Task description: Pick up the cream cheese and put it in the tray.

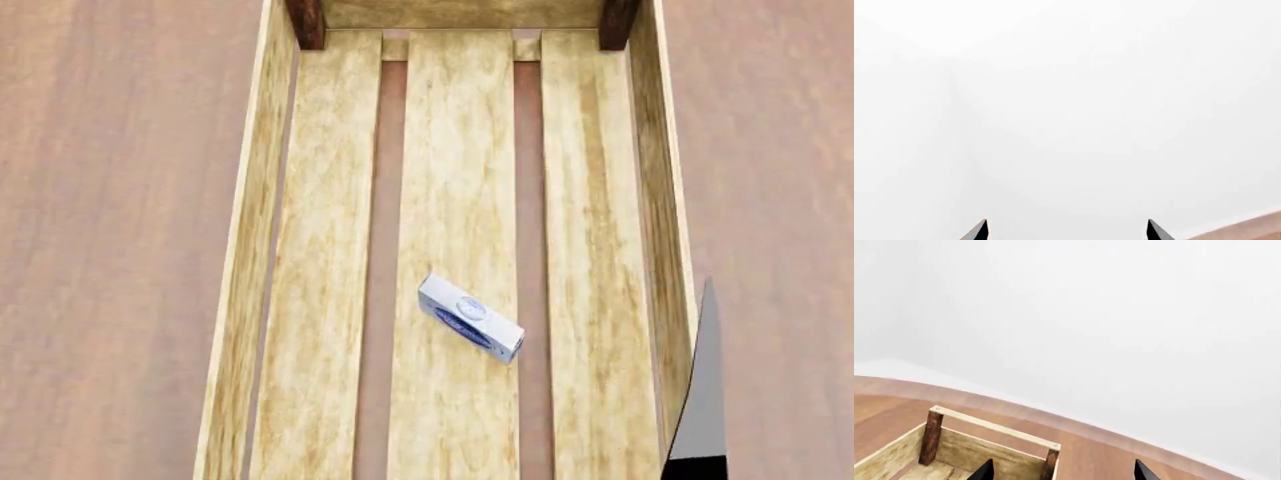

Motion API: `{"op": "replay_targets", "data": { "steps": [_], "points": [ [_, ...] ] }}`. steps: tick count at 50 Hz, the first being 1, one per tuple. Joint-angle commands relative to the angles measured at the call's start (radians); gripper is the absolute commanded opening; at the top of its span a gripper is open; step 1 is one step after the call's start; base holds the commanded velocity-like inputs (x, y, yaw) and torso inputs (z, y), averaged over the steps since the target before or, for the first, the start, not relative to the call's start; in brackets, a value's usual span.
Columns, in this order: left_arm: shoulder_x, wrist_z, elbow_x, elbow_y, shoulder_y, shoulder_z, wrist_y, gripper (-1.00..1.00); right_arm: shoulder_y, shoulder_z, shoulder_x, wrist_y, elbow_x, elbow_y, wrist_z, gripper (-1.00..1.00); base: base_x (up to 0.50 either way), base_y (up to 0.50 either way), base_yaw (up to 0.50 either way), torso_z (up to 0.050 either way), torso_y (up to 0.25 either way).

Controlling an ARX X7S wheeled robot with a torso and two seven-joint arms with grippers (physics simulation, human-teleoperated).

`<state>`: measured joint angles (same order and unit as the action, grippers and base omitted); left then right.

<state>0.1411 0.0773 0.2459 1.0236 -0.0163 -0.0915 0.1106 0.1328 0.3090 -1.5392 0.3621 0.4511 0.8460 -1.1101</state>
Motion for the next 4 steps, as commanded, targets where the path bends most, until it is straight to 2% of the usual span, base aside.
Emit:
{"op": "replay_targets", "data": {
  "steps": [1,4],
  "points": [
    [-0.141,-0.166,-0.003,0.024,0.059,-0.119,-0.131,1.00,0.045,0.004,-0.031,-0.029,-0.097,0.053,-0.122,1.00,0.00,0.00,0.00,0.000,0.000],
    [-0.140,-0.148,0.003,0.024,0.073,-0.102,-0.150,1.00,0.060,0.017,-0.031,-0.043,-0.150,0.078,-0.159,1.00,0.00,0.00,0.00,0.000,0.000]
  ]
}}
